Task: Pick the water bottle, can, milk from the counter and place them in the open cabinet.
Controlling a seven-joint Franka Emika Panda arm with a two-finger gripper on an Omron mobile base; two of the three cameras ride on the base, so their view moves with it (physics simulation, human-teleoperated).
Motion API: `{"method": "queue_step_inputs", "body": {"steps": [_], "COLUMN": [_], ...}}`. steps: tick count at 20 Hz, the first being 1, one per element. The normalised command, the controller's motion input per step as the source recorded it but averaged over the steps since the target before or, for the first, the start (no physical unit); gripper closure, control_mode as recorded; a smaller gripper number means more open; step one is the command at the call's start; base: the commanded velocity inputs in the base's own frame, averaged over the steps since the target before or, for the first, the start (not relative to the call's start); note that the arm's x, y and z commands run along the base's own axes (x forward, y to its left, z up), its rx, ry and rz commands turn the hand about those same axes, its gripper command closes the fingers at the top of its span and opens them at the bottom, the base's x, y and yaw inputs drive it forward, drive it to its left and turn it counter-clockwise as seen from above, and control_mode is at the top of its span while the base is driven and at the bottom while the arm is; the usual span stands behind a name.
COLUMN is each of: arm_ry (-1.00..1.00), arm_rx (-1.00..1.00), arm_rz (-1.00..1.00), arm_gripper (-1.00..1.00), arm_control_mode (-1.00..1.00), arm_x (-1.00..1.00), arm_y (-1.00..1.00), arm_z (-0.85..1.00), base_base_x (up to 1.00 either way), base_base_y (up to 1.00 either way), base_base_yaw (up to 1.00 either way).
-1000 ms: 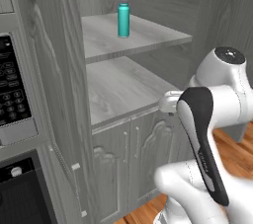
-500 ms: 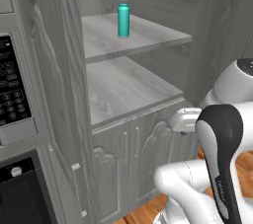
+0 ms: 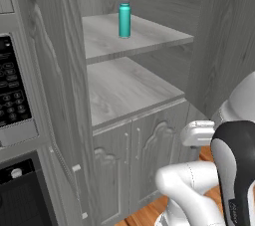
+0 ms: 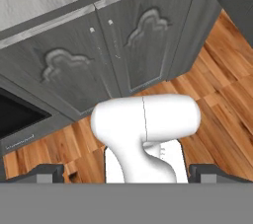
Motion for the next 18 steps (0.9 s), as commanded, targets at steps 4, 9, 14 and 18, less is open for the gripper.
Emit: {"method": "queue_step_inputs", "body": {"steps": [4, 9, 14, 18], "arm_ry": [0.00, 0.00, 0.00, 0.00], "arm_rx": [0.00, 0.00, 0.00, 0.00], "arm_rz": [0.00, 0.00, 0.00, 0.00], "arm_gripper": [-1.00, -1.00, -1.00, -1.00], "arm_control_mode": [-1.00, -1.00, 1.00, 1.00], "arm_x": [0.00, 0.00, 0.00, 0.00], "arm_y": [0.00, 0.00, 0.00, 0.00], "arm_z": [0.00, 0.00, 0.00, 0.00], "base_base_x": [0.00, 0.00, -0.01, -0.61], "base_base_y": [0.00, 0.00, 0.00, -0.03], "base_base_yaw": [0.00, 0.00, 0.00, -0.05]}}
